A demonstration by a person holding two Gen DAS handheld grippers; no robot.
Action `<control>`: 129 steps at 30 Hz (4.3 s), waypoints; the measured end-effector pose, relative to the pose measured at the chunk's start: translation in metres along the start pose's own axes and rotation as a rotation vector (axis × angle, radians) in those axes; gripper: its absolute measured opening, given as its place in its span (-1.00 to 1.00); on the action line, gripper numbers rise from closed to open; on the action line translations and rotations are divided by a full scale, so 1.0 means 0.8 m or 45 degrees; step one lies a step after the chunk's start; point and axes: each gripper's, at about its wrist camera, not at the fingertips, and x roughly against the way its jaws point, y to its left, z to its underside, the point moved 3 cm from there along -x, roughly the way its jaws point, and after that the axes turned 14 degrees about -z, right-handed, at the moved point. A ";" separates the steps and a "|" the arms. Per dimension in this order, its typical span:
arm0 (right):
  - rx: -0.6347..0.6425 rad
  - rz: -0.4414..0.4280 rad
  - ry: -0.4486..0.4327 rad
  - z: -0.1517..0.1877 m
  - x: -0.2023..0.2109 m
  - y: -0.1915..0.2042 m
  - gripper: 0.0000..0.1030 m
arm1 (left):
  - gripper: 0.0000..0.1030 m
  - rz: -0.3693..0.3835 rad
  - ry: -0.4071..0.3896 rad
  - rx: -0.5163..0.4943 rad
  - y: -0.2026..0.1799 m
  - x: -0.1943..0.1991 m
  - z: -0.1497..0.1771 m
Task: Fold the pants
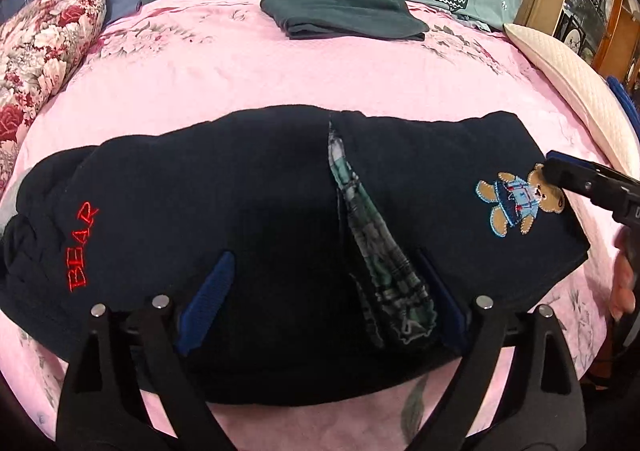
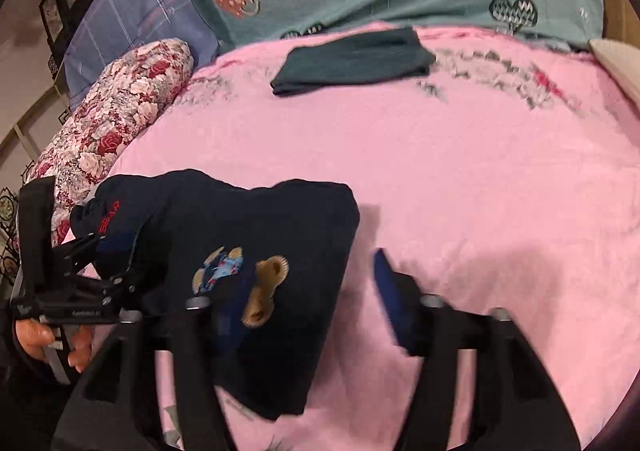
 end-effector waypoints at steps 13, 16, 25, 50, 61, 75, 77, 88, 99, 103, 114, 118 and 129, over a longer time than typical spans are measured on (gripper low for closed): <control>-0.041 -0.289 0.019 -0.041 0.008 0.013 -0.73 | 0.90 0.031 0.010 0.073 -0.015 -0.001 -0.007; 0.013 -0.182 0.009 -0.053 0.030 0.012 -0.74 | 0.90 0.046 -0.036 0.074 -0.034 0.006 -0.025; -0.110 0.114 0.115 -0.019 0.017 -0.086 -0.37 | 0.90 0.096 0.037 -0.015 -0.088 -0.024 -0.045; 0.462 0.182 0.242 0.036 -0.057 0.102 -0.68 | 0.88 0.127 -0.042 0.357 0.086 0.035 0.010; 0.210 -0.058 -0.011 -0.026 -0.001 0.109 -0.76 | 0.88 0.135 -0.073 0.338 0.089 0.041 0.015; 0.427 -0.127 0.103 0.010 -0.014 0.137 -0.10 | 0.88 0.119 -0.147 0.250 0.064 0.062 -0.008; 0.370 -0.073 -0.016 -0.006 0.034 0.110 -0.10 | 0.88 0.159 -0.186 0.192 0.040 0.071 -0.020; -0.047 0.232 0.095 0.005 -0.005 -0.044 -0.06 | 0.90 0.049 0.063 0.008 -0.043 -0.017 -0.034; -0.055 -0.036 -0.043 0.005 -0.006 0.012 0.01 | 0.88 0.294 -0.114 0.440 0.068 0.077 0.007; -0.035 -0.115 -0.051 0.015 -0.023 0.022 0.01 | 0.88 0.287 -0.115 0.803 0.161 0.092 0.046; -0.025 -0.160 -0.060 0.018 -0.019 0.014 0.01 | 0.87 0.434 0.089 1.223 0.214 0.016 0.066; -0.019 -0.164 -0.061 0.019 -0.018 0.015 0.01 | 0.84 0.382 0.088 1.229 0.214 0.004 0.053; -0.008 -0.161 -0.080 0.022 -0.014 0.018 0.01 | -0.54 0.183 0.117 1.059 0.217 -0.007 0.043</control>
